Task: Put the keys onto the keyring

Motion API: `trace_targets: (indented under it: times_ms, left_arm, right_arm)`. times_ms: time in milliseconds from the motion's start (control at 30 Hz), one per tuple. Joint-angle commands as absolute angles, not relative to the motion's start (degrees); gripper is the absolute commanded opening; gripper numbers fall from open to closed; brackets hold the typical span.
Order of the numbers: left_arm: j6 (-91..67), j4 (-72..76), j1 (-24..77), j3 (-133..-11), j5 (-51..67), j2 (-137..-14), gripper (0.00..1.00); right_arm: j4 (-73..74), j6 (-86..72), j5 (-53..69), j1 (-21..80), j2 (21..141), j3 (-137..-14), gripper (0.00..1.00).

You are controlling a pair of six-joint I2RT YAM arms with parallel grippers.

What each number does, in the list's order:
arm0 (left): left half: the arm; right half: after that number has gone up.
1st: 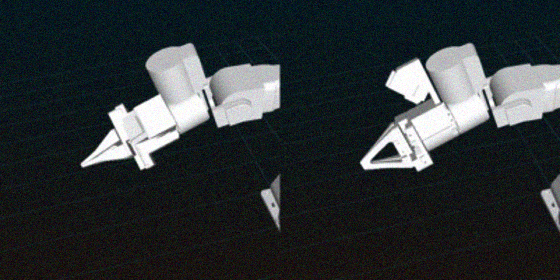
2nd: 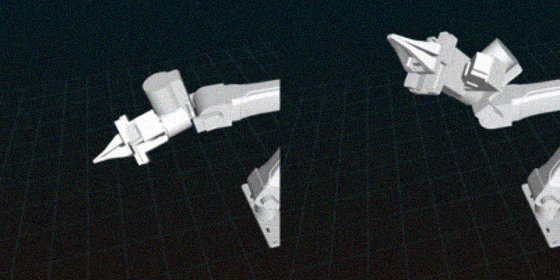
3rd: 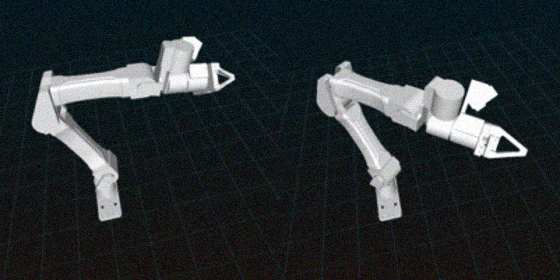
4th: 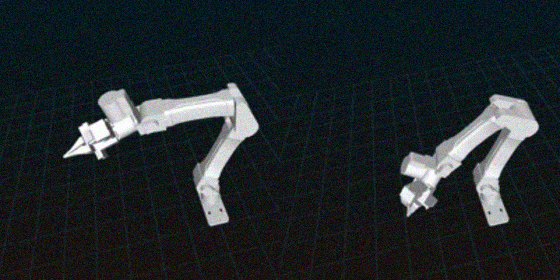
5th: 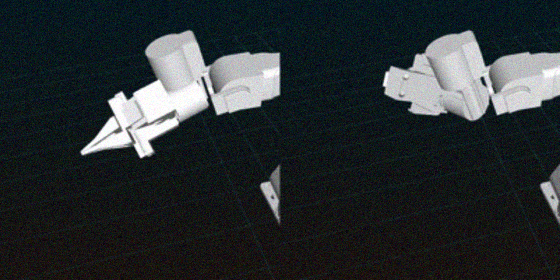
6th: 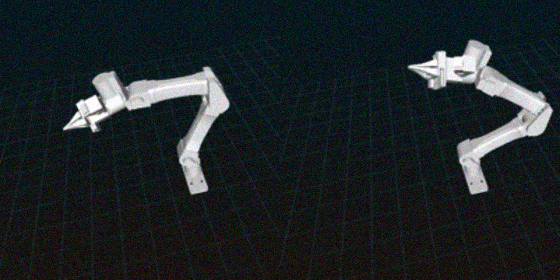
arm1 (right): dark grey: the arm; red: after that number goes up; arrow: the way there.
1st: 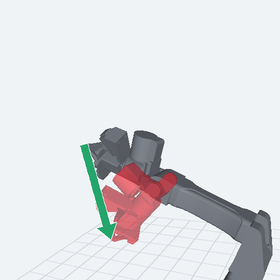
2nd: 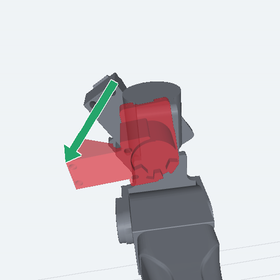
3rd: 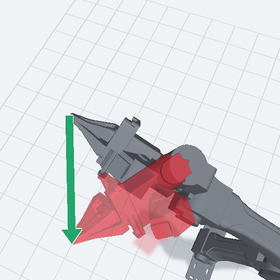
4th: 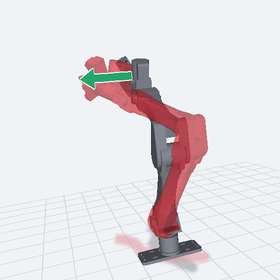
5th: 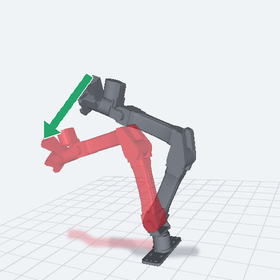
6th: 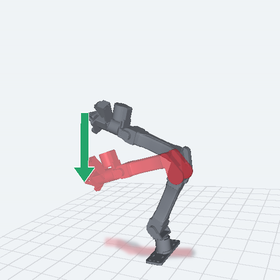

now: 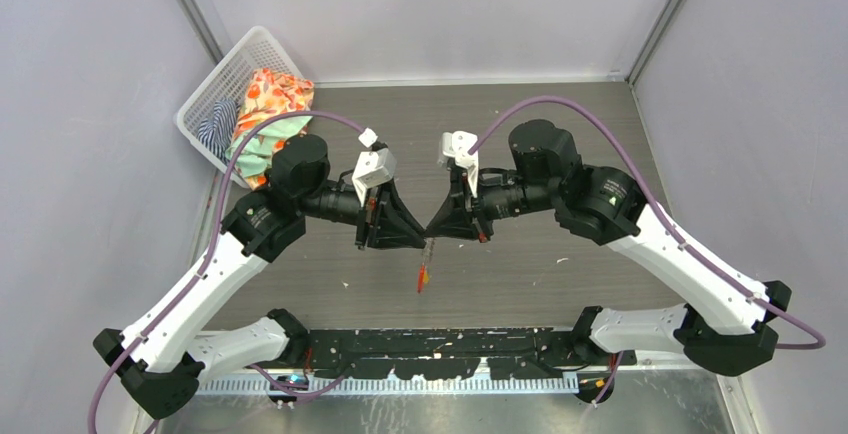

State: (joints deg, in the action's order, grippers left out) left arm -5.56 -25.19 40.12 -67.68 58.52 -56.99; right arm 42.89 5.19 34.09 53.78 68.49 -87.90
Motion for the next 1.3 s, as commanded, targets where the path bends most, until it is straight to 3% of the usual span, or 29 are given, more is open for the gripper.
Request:
trace_targets:
  times_ms: [0,67,200,500,967,1267]
  left_arm:
    - [-4.8,-26.6,40.4,-68.7,59.5,-55.7,0.23]
    - [-0.9,-30.4,40.4,-69.2,59.5,-55.1,0.29]
    - [4.6,-33.9,40.3,-67.8,59.9,-53.9,0.28]
    - [-11.4,-16.8,40.3,-67.2,60.4,-56.6,0.26]
    - [-12.8,-16.3,40.7,-65.5,63.0,-55.3,0.26]
    - [-14.0,-15.0,40.6,-66.5,59.8,-55.6,0.27]
  right_arm:
    - [32.1,2.8,31.1,53.5,62.6,-84.4,0.01]
    - [28.9,1.5,30.6,53.5,60.1,-82.0,0.01]
    - [23.5,-1.0,30.9,53.5,56.6,-77.8,0.01]
    - [11.5,-7.4,31.8,53.5,53.4,-69.8,0.01]
    - [-11.2,-12.7,26.4,53.5,48.5,-56.9,0.01]
    - [-18.4,-16.3,27.0,53.5,46.7,-51.7,0.01]
